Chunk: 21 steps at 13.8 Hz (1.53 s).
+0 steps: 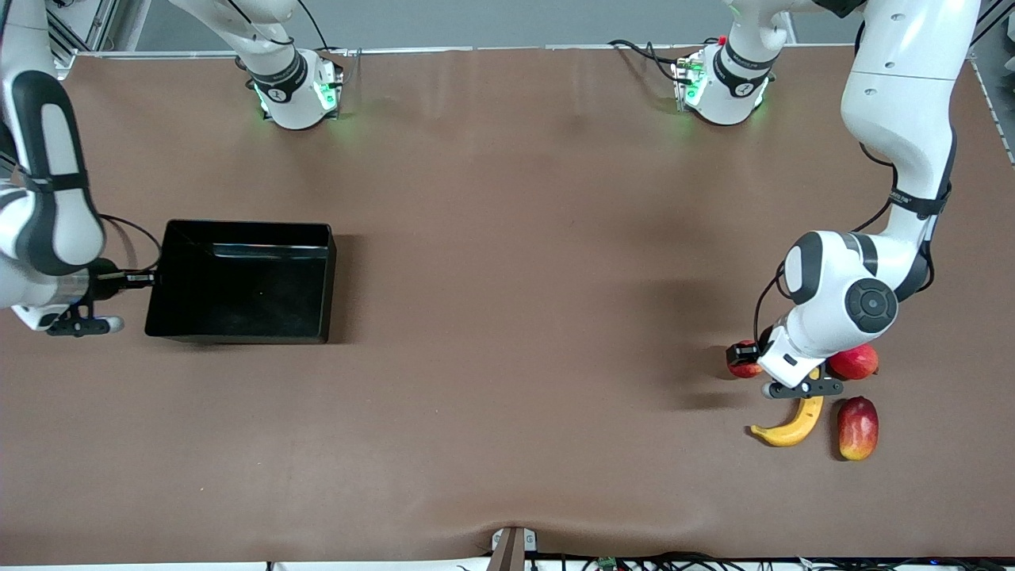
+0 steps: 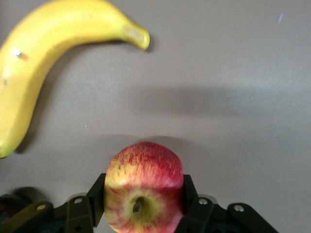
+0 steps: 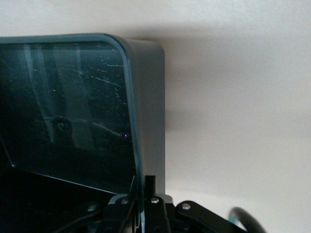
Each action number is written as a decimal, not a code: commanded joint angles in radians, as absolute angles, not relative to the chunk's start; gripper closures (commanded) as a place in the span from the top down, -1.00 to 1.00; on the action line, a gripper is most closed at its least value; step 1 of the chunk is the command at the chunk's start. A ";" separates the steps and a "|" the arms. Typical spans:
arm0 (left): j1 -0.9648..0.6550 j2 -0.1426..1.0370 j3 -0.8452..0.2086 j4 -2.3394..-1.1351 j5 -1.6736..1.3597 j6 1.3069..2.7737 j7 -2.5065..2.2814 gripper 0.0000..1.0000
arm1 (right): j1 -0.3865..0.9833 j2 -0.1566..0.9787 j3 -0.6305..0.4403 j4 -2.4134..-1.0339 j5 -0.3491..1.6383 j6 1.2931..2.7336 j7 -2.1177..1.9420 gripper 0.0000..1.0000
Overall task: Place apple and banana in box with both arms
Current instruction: 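Lift the apple with the left gripper while the right gripper slides the box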
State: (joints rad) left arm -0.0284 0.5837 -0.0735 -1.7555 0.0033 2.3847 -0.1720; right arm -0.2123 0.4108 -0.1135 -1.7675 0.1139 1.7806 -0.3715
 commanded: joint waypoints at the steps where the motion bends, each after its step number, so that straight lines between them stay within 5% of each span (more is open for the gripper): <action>1: -0.052 0.543 -0.072 -1.718 -0.015 2.324 -0.254 -1.00 | -0.190 0.399 -0.106 -1.675 0.193 1.633 -0.321 -1.00; 9: -0.113 0.419 -0.072 -1.689 -0.002 2.200 -0.268 -1.00 | 0.118 0.348 -0.098 -1.667 0.346 1.578 0.067 -1.00; 14: -0.115 0.377 -0.080 -1.690 -0.002 2.117 -0.311 -1.00 | 0.369 0.363 -0.098 -1.675 0.429 1.780 0.256 -1.00; 21: -0.123 0.387 -0.080 -1.694 -0.002 2.117 -0.347 -1.00 | 0.630 0.544 -0.098 -1.672 0.528 2.124 0.382 -1.00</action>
